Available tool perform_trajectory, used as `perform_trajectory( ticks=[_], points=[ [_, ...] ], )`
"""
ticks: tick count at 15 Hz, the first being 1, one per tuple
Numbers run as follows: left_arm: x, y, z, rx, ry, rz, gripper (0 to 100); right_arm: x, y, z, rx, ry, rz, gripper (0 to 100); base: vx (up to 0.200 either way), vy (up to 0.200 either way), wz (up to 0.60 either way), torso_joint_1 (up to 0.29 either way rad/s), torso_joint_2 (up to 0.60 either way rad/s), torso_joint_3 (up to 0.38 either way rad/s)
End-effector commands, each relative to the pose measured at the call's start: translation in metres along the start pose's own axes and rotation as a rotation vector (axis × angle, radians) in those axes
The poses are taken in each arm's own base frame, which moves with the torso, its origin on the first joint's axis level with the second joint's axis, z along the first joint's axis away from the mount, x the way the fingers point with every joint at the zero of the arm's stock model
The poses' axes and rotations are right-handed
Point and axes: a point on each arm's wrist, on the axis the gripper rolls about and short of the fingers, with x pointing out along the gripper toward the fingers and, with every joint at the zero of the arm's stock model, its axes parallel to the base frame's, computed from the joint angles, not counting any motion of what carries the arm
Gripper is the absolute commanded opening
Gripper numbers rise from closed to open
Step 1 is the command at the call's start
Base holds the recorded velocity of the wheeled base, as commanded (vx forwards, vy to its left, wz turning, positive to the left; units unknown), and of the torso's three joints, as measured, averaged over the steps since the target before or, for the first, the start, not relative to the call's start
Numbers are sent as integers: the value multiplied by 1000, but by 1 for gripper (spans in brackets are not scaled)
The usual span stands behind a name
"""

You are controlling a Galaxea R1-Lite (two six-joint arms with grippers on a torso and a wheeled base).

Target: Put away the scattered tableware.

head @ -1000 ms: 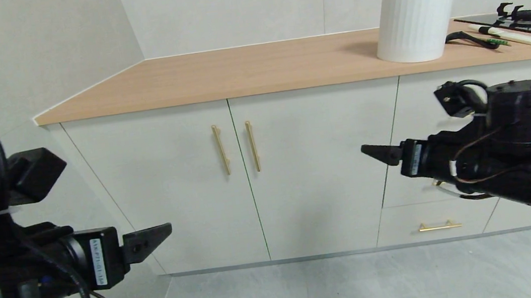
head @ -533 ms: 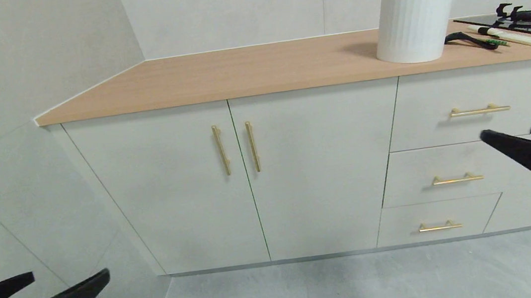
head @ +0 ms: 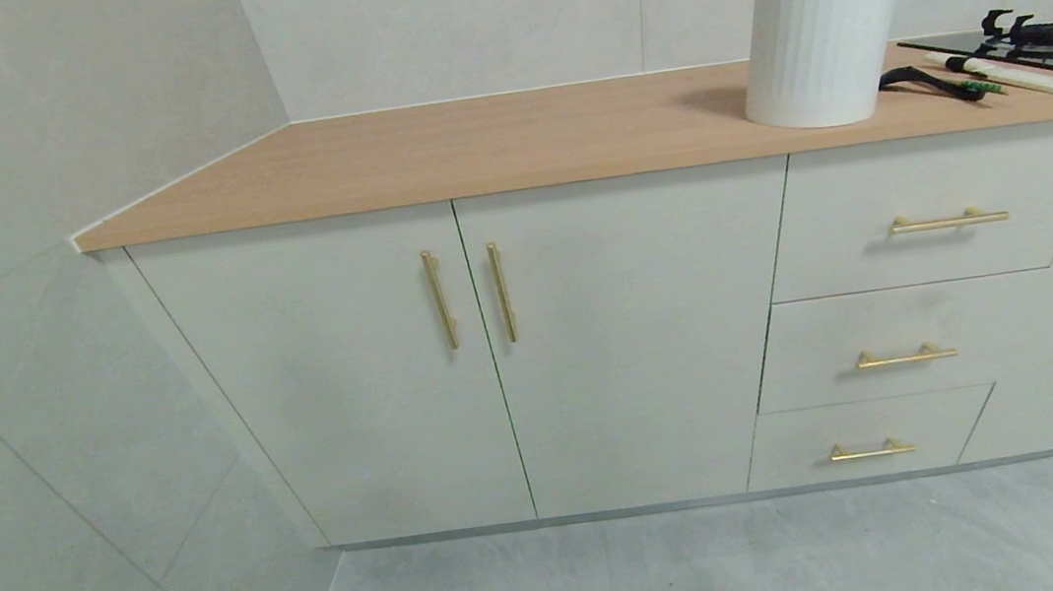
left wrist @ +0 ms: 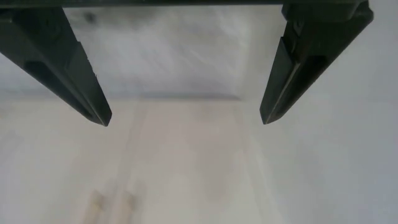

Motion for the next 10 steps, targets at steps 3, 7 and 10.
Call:
perform_trajectory(
  ticks=[3,7,10],
  points=[
    [-28,4,-28,-37,-124,172,100,-40,-3,-16,-2,-129,-140,100,0,0,0,0,0,0],
    [-34,-2,-48,16,-149,280,100,-42,4,-28,-15,-123,-306,100,0,0,0,0,0,0],
    [-20,-4,-72,42,-62,250,100,-33,1,-66,-45,-42,-288,100,0,0,0,0,0,0]
  ],
)
